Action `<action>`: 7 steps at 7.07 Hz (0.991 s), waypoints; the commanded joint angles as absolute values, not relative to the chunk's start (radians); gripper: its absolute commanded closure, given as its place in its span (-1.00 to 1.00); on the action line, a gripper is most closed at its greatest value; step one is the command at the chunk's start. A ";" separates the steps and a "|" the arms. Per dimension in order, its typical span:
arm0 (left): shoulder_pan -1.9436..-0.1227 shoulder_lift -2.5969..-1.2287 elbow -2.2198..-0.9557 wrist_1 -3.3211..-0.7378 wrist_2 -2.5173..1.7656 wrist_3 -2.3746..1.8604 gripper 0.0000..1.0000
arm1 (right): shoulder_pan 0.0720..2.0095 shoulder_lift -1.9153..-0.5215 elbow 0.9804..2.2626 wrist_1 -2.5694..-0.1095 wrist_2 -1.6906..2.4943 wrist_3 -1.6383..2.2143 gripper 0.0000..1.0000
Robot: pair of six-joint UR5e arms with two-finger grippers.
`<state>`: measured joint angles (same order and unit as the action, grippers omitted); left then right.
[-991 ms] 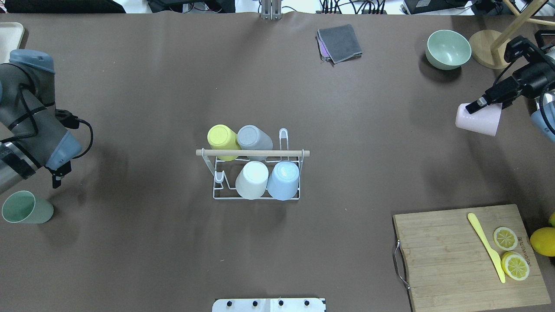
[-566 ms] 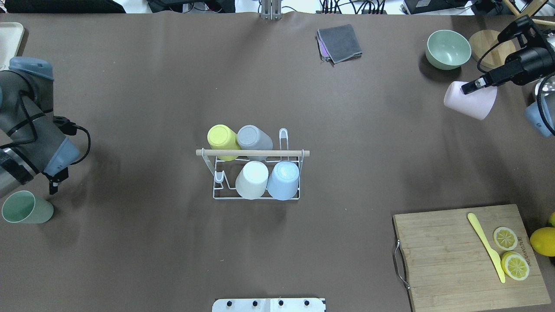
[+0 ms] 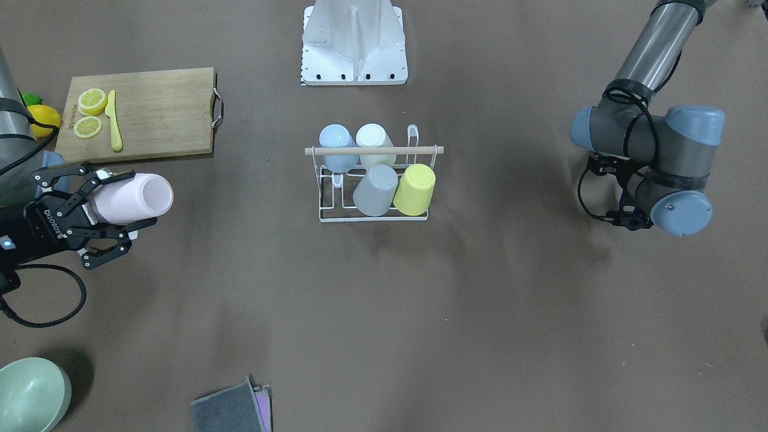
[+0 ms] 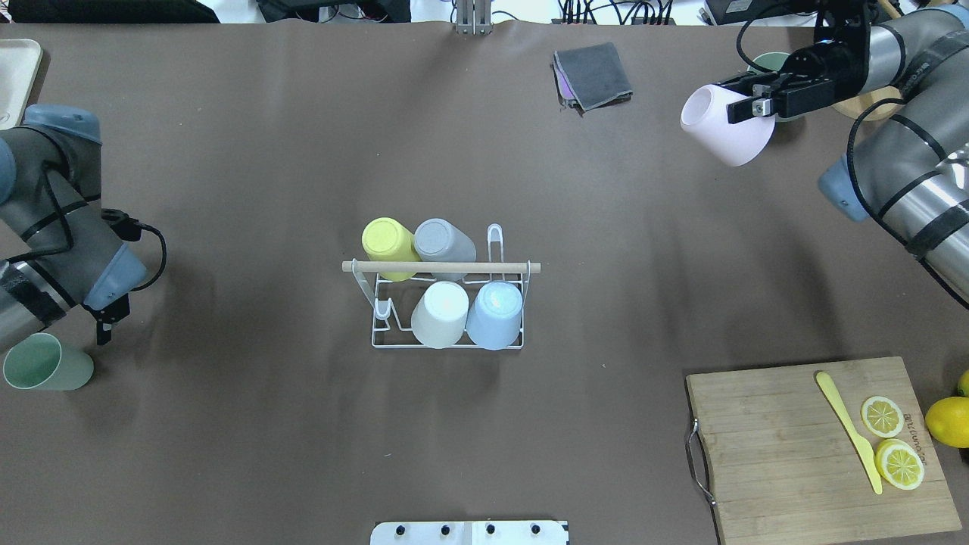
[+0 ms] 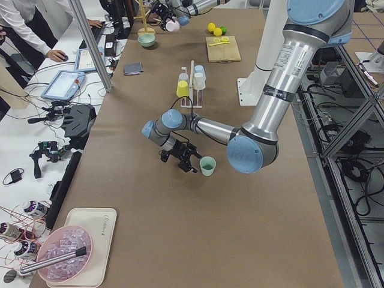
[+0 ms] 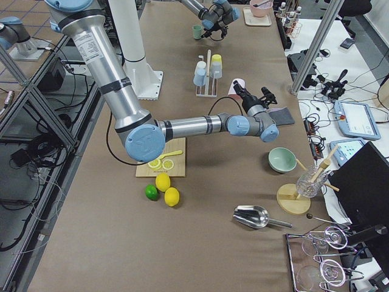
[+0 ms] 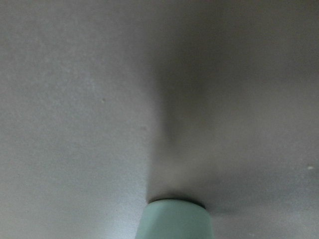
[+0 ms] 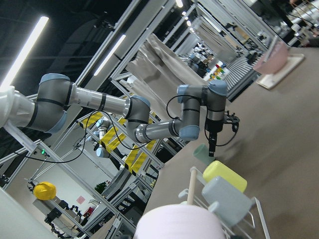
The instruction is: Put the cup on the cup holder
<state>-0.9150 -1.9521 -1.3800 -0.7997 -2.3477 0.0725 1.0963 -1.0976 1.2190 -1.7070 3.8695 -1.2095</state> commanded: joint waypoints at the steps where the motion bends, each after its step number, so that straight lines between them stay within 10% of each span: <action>1: -0.902 -1.944 -1.378 -0.799 -2.353 0.069 -0.95 | 1.062 -1.072 1.216 -1.672 3.947 -1.377 0.83; 7: -0.882 -1.916 -1.385 -0.795 -2.352 0.071 -0.95 | 0.893 -1.025 1.186 -1.631 4.163 -1.815 0.84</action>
<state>-0.8829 -1.9302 -1.3745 -0.7964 -2.3523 0.0678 0.9389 -1.0400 1.2040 -1.6414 4.1204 -1.7279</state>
